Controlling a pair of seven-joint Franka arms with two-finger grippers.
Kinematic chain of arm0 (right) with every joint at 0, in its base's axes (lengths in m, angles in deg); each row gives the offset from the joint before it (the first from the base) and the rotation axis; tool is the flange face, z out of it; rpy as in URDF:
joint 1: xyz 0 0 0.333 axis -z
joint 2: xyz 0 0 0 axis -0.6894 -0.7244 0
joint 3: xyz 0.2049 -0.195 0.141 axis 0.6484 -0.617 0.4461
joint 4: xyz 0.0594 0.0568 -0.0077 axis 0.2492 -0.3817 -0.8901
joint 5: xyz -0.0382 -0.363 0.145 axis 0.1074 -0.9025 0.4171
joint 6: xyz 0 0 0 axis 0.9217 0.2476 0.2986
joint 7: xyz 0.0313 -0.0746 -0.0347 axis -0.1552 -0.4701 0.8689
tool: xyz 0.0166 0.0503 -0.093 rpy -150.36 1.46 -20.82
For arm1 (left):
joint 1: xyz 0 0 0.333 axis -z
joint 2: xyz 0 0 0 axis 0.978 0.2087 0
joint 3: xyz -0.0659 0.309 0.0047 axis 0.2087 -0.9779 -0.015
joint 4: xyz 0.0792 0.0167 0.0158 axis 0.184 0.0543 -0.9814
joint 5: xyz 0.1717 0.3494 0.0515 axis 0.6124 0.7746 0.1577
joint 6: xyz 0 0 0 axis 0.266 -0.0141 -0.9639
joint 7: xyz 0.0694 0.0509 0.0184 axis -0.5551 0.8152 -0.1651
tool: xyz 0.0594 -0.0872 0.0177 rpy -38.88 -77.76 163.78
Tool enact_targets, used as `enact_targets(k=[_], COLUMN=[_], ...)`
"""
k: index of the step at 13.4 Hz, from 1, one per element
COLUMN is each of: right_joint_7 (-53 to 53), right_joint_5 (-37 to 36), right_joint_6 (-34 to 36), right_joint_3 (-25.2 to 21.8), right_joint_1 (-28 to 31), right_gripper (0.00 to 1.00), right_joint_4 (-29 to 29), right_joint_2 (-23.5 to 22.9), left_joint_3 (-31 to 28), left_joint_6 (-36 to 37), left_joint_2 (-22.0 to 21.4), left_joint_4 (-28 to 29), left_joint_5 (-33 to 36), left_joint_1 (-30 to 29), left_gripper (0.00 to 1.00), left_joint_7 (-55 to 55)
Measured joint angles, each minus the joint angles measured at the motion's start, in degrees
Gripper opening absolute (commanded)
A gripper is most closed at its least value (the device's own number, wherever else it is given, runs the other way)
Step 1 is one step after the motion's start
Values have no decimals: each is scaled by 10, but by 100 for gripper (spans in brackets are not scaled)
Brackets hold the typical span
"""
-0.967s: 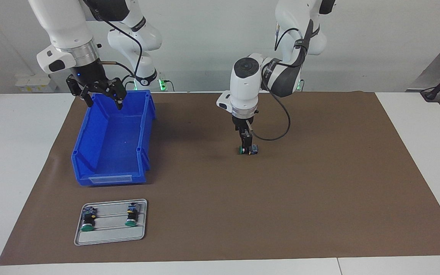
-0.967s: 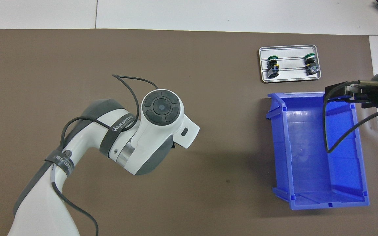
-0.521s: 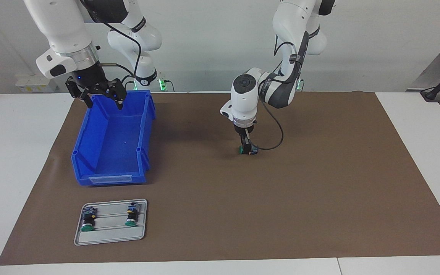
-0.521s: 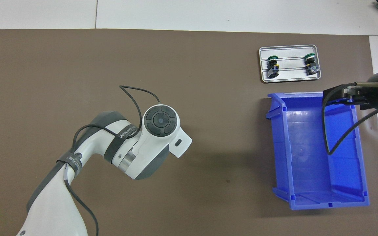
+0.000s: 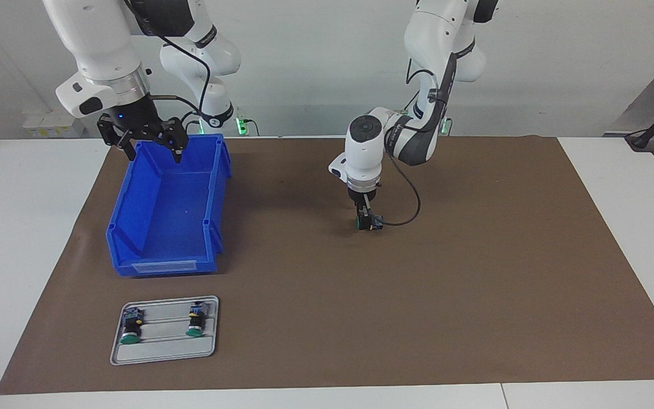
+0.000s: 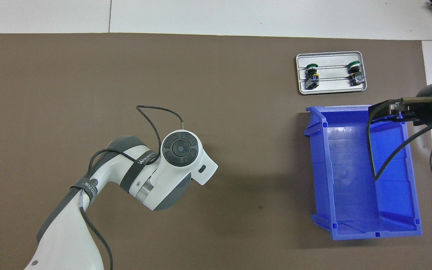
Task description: Place and press button with both arms
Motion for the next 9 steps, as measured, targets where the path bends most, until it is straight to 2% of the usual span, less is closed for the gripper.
enact_targets(k=[4, 5, 9], right_joint_7=[0, 0, 0], right_joint_5=[13, 17, 18], right_joint_6=[1, 1, 1], right_joint_3=[-1, -1, -2], right_joint_1=[5, 7, 8], right_gripper=[100, 100, 100], right_joint_4=[-7, -9, -11], right_joint_2=[0, 0, 2], left_joint_3=[1, 1, 1], left_joint_6=[-28, -37, -45], left_joint_2=[0, 0, 0], left_joint_4=[19, 28, 39], left_joint_5=[0, 0, 0], left_joint_1=[7, 8, 14], left_gripper=[87, 79, 74], left_joint_7=[7, 8, 33])
